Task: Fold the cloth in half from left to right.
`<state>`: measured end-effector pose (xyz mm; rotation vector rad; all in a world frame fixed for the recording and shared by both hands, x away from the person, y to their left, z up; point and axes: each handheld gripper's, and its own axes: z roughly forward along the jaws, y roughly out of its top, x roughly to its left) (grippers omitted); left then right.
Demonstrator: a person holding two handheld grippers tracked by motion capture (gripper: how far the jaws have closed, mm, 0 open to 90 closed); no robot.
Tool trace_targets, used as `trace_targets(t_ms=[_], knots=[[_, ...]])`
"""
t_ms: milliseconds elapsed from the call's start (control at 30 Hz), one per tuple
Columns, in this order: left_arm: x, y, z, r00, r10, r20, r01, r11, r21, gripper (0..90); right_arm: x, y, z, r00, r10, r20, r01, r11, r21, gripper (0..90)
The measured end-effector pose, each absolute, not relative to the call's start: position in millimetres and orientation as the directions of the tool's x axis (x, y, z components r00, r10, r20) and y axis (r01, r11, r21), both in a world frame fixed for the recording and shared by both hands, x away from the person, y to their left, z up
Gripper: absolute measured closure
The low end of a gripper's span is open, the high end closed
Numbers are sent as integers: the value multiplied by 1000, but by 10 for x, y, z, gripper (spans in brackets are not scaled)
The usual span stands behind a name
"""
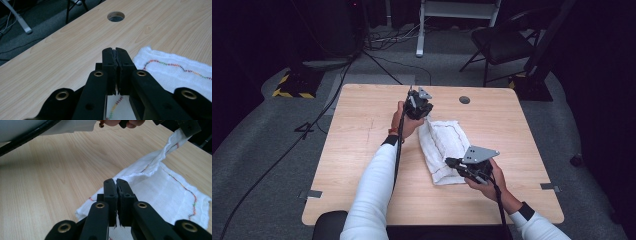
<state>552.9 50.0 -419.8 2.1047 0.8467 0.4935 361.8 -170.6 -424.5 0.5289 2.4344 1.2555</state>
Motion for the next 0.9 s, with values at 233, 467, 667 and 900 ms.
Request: trace_targets(t_ms=[233,467,667,900], knots=[[5531,421,-4213,704,708,53,397,-455,797,867,3608,-1794,-4222,-862,491,-130,174,527,832,871],[5550,332,-4213,712,699,68,389,-473,790,867,3593,-1895,-4198,-852,506,-132,182,523,832,871],[5587,234,-4222,717,695,64,390,-475,789,867,3594,-2017,-4208,-842,524,-127,199,522,829,871],[5599,63,-4260,726,684,72,381,-487,786,867,3575,-2114,-4226,-836,533,-131,210,531,821,871]])
